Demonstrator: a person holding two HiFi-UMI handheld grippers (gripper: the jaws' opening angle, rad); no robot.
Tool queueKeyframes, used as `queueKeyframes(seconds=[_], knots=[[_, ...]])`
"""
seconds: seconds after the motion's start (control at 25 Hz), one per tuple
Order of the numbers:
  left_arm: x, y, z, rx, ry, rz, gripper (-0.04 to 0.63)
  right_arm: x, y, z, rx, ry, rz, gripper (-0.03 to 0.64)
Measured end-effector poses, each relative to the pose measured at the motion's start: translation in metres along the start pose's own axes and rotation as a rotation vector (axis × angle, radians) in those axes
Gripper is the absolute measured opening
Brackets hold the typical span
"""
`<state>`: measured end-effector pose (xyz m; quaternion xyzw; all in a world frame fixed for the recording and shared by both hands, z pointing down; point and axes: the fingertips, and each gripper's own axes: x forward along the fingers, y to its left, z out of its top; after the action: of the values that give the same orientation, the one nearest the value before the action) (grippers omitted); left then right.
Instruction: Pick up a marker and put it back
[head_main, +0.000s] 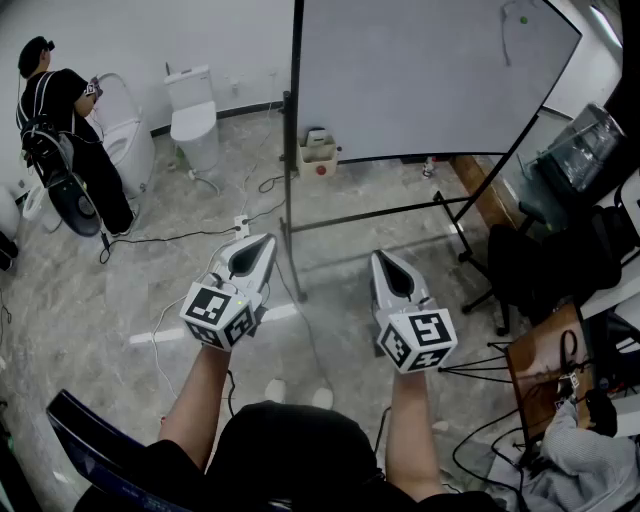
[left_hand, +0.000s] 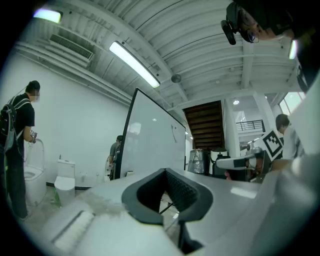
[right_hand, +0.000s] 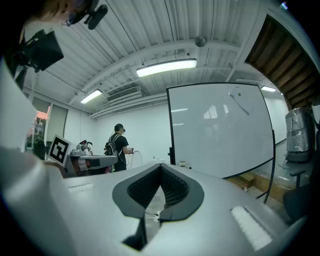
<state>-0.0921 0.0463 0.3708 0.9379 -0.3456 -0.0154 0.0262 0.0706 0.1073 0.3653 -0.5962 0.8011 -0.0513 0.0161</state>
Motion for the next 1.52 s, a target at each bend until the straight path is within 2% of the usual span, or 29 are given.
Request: queueKeyframes(seconds=[0.8, 1.52], knots=[[0.029, -0.006, -0.013, -0.006, 0.022, 0.019, 0.006, 0.011, -0.033, -0.007, 0.023, 0.012, 0.059, 0.008], [0.031, -0.018, -0.03, -0.007, 0.051, 0.11, 0.005, 0.001, -0.068, -0.02, 0.035, 0.03, 0.116, 0.008]])
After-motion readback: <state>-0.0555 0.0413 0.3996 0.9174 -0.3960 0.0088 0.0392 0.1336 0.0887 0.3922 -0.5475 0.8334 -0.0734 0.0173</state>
